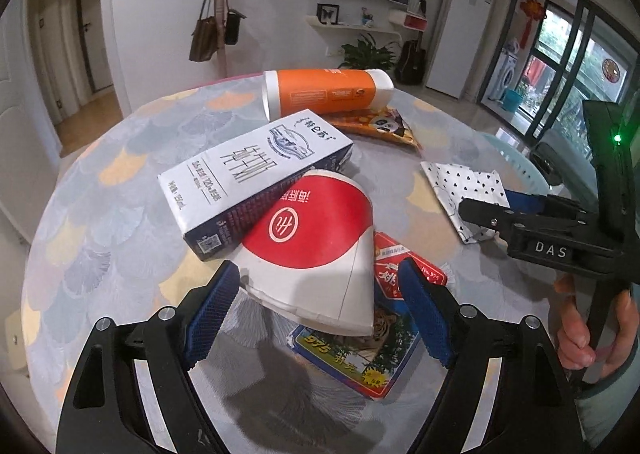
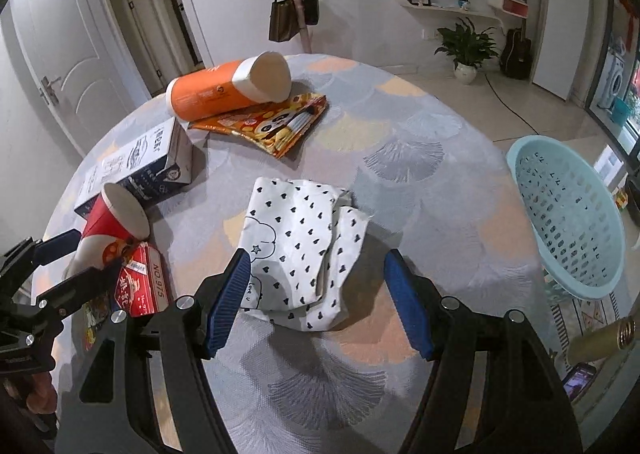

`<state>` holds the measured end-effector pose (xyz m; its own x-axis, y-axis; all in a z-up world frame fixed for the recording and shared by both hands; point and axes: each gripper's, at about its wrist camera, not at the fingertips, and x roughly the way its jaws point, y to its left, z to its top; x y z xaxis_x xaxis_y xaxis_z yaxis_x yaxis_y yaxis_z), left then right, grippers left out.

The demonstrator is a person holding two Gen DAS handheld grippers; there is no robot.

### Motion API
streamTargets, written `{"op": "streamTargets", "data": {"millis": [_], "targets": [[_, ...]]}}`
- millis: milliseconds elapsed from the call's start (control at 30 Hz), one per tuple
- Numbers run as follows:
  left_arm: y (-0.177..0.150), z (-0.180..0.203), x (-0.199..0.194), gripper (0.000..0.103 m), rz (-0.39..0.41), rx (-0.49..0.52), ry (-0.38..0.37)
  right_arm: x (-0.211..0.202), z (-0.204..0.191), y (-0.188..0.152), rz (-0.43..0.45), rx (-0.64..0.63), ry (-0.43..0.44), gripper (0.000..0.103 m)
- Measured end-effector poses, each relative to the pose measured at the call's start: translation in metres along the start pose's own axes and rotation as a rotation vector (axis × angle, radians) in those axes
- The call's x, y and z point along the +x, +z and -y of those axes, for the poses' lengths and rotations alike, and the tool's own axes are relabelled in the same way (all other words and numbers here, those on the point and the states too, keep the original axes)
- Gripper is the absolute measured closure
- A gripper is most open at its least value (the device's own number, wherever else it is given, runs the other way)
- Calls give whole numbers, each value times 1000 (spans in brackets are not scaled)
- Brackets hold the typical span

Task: Collect trash
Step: 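Grasp the red-and-white paper cup with the left tool while the right tool grasps the dotted paper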

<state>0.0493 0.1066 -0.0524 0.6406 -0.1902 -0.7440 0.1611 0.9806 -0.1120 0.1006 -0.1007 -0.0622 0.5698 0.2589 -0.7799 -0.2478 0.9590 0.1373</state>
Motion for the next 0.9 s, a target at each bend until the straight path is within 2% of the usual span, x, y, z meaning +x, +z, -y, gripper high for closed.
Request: {"op": "streamTargets", "data": {"millis": [167, 267, 433, 533, 633, 800, 900], "targets": [[-1, 2, -2, 24, -1, 32, -11, 2, -9, -1, -5, -42, -12, 75], [-3, 4, -4, 23, -8, 46, -12, 1, -10, -2, 3, -47, -11, 88], [-4, 5, -7, 24, -11, 64, -18, -3, -10, -3, 20, -50, 4, 90], [-3, 3, -6, 39, -15, 58, -12, -6, -11, -4, 29, -56, 7, 91], [-1, -2, -14, 44, 4, 39, -31, -10, -10, -5, 48, -56, 17, 93], [1, -4, -27, 65, 52, 24, -66, -21, -4, -5, 97, -37, 51, 95], [6, -11, -38, 74, 96, -25, -90, -25, 2, -5, 113, -11, 75, 95]]}}
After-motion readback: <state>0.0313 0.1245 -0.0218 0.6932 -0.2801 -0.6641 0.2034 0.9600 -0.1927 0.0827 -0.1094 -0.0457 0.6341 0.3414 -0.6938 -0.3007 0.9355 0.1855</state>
